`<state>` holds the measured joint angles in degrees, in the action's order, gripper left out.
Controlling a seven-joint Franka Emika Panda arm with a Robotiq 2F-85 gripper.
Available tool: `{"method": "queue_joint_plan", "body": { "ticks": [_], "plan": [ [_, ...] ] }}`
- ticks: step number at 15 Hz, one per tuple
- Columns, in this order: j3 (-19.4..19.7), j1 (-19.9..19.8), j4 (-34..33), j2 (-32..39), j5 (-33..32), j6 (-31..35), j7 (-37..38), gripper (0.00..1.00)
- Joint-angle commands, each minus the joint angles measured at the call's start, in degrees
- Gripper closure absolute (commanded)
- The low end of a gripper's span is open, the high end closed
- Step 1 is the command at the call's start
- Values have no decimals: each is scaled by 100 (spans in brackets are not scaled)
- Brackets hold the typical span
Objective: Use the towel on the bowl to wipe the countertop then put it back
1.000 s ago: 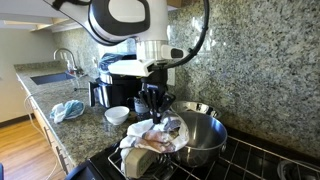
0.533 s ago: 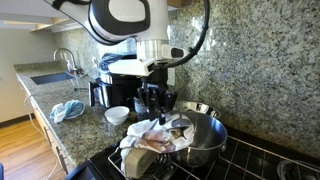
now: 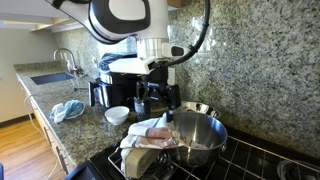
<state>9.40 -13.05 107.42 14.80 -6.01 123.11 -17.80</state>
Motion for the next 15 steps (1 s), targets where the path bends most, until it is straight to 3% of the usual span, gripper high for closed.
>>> {"method": "queue_joint_plan", "body": {
  "ticks": [1, 9, 15],
  "plan": [
    [-31, 23, -136, -130, -17, -288, -52, 0],
    [-274, 105, -547, -544, 482, -1140, -582, 0],
    [-286, 208, -579, -643, 573, -1195, -591, 0]
  ]
}}
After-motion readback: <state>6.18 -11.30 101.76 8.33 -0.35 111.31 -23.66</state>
